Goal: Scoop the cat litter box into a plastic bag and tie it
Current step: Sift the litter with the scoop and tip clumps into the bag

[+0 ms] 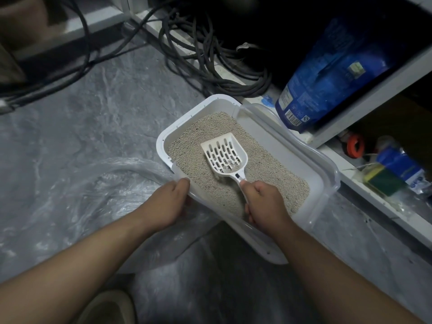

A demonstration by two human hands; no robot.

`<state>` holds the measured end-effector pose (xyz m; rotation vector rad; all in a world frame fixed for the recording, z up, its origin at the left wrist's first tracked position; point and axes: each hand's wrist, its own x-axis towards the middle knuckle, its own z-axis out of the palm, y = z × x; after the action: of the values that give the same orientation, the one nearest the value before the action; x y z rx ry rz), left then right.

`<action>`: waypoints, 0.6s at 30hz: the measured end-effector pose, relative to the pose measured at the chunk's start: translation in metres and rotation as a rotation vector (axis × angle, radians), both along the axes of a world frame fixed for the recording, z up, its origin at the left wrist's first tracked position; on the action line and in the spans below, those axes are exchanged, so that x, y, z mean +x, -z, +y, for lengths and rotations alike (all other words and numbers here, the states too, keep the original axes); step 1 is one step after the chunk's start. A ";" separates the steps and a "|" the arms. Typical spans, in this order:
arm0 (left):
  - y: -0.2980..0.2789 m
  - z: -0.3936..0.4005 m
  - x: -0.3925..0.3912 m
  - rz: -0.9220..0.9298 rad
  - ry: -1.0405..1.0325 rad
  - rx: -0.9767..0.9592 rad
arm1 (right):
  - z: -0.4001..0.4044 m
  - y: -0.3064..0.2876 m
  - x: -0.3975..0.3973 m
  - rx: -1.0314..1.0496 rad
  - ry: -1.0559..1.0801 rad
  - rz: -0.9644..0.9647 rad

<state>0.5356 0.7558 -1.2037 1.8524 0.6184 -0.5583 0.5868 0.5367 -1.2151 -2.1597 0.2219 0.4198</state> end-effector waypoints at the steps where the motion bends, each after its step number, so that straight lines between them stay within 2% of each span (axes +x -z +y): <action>1: 0.001 0.000 -0.001 -0.008 -0.005 -0.012 | 0.000 0.000 0.000 -0.001 -0.002 0.001; 10: -0.002 0.002 -0.002 -0.016 0.068 0.000 | 0.002 -0.010 -0.003 0.012 -0.030 0.021; 18: -0.017 0.003 0.004 -0.098 0.070 0.020 | 0.003 -0.037 0.004 0.047 -0.053 -0.004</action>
<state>0.5396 0.7584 -1.1869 1.9140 0.4977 -0.5051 0.5905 0.5400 -1.1783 -2.1236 0.1513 0.4467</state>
